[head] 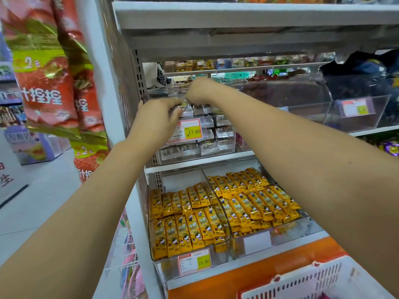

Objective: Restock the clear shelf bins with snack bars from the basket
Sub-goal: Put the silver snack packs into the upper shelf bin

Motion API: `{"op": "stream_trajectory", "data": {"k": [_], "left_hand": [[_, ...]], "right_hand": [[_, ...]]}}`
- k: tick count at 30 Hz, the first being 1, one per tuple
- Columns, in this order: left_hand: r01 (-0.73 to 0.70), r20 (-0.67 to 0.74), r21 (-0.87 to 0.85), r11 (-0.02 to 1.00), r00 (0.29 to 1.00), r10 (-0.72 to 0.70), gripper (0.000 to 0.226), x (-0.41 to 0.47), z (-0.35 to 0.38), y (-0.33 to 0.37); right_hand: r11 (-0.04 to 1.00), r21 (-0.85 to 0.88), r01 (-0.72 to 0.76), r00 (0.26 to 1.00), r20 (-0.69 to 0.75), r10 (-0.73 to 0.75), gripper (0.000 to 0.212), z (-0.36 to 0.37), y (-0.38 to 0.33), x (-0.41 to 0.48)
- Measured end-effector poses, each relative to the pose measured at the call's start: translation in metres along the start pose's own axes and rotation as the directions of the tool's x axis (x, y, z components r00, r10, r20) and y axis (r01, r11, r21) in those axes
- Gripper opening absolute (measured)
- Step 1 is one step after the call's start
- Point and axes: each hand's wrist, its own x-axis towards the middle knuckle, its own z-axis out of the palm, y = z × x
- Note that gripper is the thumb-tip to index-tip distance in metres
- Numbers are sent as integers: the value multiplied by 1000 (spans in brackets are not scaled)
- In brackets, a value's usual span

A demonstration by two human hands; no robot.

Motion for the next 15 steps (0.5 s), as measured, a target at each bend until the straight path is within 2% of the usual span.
{"op": "stream_trajectory", "data": {"k": [4, 6, 9, 12, 15], "left_hand": [[32, -41, -25, 999, 999, -33, 30, -1, 6, -1], [54, -58, 0, 999, 997, -54, 32, -4, 7, 3], [4, -179, -60, 998, 984, -14, 33, -20, 4, 16], [-120, -307, -174, 977, 950, 62, 18, -56, 0, 42], [-137, -177, -295, 946, 980, 87, 39, -105, 14, 73]], "right_hand": [[977, 214, -3, 1000, 9, 1, 33, -1, 5, -5], [959, 282, -11, 1000, 3, 11, 31, 0, 15, -3], [918, 397, 4, 989, -135, 54, 17, -5, 27, -15], [863, 499, 77, 927, -354, 122, 35, -10, 49, -50], [859, 502, 97, 917, -381, 119, 51, 2, 77, -112]]}}
